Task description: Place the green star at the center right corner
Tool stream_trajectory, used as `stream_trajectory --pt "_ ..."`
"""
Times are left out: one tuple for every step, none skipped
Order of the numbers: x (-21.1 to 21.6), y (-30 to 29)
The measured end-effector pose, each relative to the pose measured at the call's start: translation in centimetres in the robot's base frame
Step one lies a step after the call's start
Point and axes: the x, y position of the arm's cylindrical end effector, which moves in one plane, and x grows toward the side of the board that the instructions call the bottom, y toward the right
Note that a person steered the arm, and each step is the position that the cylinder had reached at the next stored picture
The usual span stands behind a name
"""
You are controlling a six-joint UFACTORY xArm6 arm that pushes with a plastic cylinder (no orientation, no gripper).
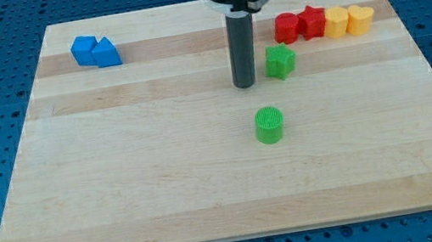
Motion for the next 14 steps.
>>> stream_trajectory --pt "-3.5 3.5" --pt "-3.5 3.6" --pt "-1.5 5.2" --pt "2.0 11.9" --pt "2.5 13.9" --pt "2.5 13.9" --pt "2.4 15.9" --pt "1.8 12.1" --pt "1.8 6.8" --pt "1.8 2.2" --pt "1.8 -3.2" --pt "10.7 -5.5" --pt "11.4 -6.2" --pt "15.0 -2.4"
